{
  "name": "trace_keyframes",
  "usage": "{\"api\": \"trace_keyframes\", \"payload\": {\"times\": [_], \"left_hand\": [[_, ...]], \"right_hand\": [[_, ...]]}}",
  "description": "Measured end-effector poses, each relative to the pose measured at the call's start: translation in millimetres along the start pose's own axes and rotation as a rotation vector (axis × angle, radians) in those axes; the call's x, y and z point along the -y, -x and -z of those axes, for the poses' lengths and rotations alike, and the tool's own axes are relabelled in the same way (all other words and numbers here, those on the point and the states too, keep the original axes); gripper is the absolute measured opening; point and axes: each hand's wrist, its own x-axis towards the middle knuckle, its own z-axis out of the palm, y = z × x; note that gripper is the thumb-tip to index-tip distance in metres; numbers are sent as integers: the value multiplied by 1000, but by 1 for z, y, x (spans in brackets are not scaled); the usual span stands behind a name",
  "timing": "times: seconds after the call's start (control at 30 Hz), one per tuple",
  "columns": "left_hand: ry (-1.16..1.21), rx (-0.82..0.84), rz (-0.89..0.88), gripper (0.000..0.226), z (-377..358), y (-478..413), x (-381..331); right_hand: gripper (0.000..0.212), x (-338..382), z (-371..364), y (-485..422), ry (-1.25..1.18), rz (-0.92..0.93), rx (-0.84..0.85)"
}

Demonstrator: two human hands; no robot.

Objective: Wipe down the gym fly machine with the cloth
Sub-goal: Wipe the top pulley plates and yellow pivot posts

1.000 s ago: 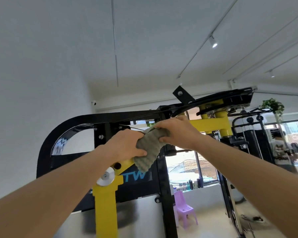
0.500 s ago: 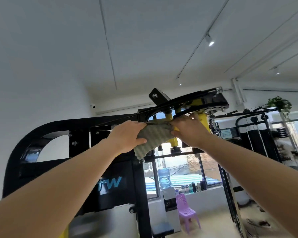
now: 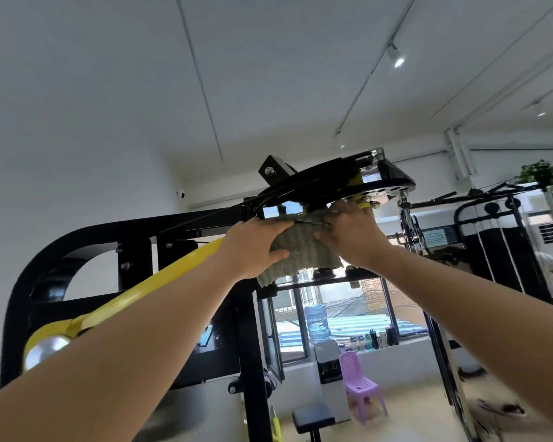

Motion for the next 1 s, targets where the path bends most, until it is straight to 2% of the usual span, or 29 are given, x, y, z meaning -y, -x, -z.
{"api": "trace_keyframes", "payload": {"times": [0.2, 0.3, 0.43, 0.67, 0.83, 0.93, 1.0], "left_hand": [[41, 62, 80, 63, 22, 34, 42], [163, 81, 154, 59, 35, 55, 75], [214, 211, 197, 57, 49, 87, 112], [447, 386, 280, 29, 73, 131, 143], [489, 350, 293, 10, 88, 150, 154], [578, 365, 309, 9, 97, 161, 160], [616, 396, 319, 9, 105, 168, 165]], "right_hand": [[32, 49, -3, -16, -243, 34, 23], [36, 78, -3, -25, -310, 129, 151], [52, 115, -7, -33, -321, 250, 258], [47, 174, -16, -28, -216, 425, 174], [32, 201, -20, -14, -237, 474, 6], [16, 217, -23, -1, -344, 485, -157], [15, 229, -29, 13, -452, 419, -148]]}}
